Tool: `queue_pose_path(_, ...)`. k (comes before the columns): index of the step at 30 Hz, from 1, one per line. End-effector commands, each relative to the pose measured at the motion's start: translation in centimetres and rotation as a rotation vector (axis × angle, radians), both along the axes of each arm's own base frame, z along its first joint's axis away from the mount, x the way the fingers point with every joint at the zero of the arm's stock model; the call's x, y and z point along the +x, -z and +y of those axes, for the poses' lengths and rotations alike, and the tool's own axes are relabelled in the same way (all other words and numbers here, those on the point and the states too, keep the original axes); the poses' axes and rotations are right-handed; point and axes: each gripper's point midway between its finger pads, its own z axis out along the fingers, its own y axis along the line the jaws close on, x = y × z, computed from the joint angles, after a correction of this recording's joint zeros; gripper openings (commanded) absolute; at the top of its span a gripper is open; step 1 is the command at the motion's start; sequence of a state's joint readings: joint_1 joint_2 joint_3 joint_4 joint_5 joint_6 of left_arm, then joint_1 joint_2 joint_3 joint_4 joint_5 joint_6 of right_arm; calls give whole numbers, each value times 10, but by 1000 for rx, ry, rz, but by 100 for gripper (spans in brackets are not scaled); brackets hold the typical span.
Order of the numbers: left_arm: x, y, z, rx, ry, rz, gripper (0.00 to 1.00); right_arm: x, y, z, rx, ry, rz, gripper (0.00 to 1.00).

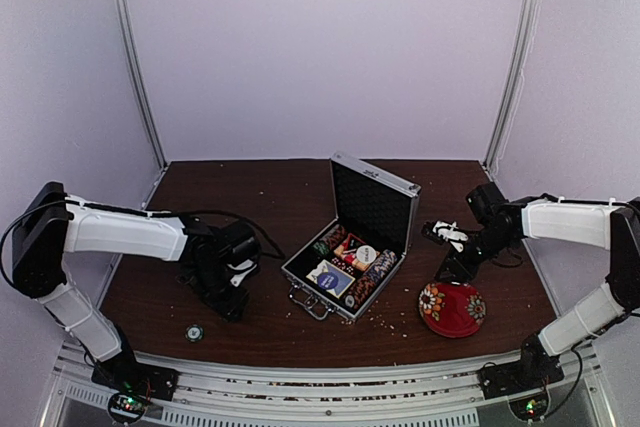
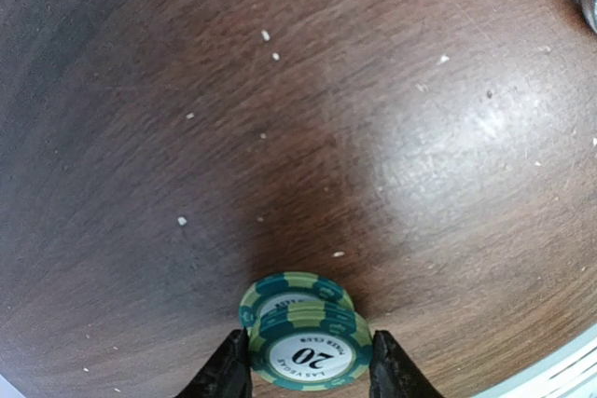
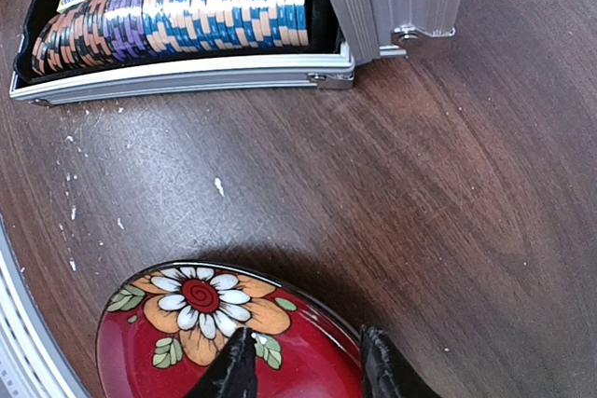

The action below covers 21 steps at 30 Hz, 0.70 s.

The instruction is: Pack up texas hold em set

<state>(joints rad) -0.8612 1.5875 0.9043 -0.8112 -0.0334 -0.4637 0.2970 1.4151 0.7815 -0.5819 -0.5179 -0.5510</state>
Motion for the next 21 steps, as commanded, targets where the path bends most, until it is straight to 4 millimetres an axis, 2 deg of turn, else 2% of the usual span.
queue_pose_path(1,2,2,-2,-17,-20,4,43,4,-3,2,-8,-7,-11,38)
queue_pose_path(12,4,9,3,19,-22,3,44,4,-2,1,-11,-6,-7,38)
queue_pose_path(16,6,11,7,42,-29,-5,55,4,-2,1,-11,-7,-7,38)
queue_pose_path(21,5,11,9,49,-34,-1,65,4,-2,2,-11,-8,-5,38)
